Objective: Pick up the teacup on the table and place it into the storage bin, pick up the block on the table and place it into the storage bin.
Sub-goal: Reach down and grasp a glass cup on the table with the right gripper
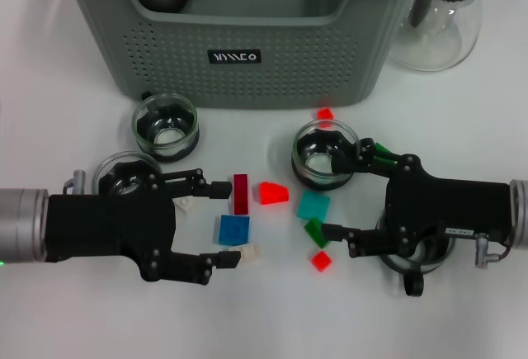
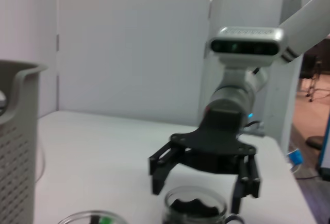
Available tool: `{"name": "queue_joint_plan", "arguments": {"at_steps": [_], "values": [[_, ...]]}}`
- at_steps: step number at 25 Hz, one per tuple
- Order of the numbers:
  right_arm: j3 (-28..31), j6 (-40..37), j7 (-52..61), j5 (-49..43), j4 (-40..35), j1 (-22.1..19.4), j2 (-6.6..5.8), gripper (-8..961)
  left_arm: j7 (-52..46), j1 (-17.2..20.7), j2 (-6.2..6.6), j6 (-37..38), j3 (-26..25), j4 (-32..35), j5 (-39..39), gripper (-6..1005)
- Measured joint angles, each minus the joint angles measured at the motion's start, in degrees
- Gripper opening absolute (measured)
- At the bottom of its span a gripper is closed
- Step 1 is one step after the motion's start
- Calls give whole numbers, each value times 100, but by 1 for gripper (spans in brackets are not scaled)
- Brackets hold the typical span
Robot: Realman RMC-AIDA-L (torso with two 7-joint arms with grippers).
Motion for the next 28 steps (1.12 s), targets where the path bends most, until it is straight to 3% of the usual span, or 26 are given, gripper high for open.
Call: {"name": "queue_joint_plan", "arguments": {"at_steps": [6,22,24,25,26,28], "values": [[30,-145,0,76,-41,-32,-1,925,14,-11,2,450,-181,136,-23,841],[111,-347,298,85,-108,11,-16,926,-24,11,32,420,-380,175,41,842],[83,-507,810,8,-437,-7,-42,926,-77,67,88,489,-671,206,141,842],[-28,-740,1668,-228,-1143,-35,-43,926,-101,100,131,542,-896,217,230,842],[-28,-740,1668,-228,-1143,-35,-43,926,-114,125,165,583,-1087,227,318,842],[-116,-1088,2496,-564,-2090,-48,-48,926,-126,164,230,654,-1531,239,565,842]]}}
